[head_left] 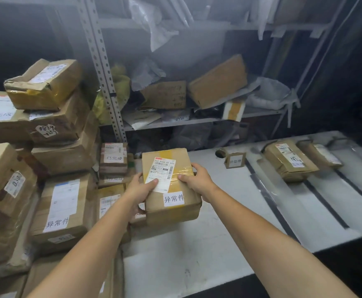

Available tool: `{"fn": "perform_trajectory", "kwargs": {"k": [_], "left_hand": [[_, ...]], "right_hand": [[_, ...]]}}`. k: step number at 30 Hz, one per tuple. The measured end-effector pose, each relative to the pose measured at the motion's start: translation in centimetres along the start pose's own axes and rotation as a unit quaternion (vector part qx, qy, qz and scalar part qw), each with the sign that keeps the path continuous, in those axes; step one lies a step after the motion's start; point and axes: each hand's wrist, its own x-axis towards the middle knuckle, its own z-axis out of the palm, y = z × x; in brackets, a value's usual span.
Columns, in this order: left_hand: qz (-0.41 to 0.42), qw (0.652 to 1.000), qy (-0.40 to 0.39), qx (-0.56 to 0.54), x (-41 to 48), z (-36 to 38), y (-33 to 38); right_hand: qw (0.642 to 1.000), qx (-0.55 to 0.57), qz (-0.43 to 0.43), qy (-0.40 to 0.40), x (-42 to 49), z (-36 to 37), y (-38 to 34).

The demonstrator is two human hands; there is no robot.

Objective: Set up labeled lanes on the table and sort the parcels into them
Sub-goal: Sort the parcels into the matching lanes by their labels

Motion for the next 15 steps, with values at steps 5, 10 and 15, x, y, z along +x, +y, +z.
{"fn": "perform_trajectory", "kwargs": {"k": [5, 10, 15], "left_hand": [[0.02, 0.997, -0.067, 0.043, -1.2, 8.1, 4.1], [0.052, 0.986, -0.134, 0.086, -4.3, 18.8, 8.8], [0.091, 0.97, -0.189, 0.122, -7.7, 31.0, 12.2]], "right_hand": [[0.997, 0.021, -0.017, 0.076, -2.4, -9.5, 0.8], [0.987, 0.055, -0.023, 0.152, -6.2, -20.8, 1.9], [0.971, 0.079, -0.021, 0.225, -10.7, -32.9, 4.1]]}}
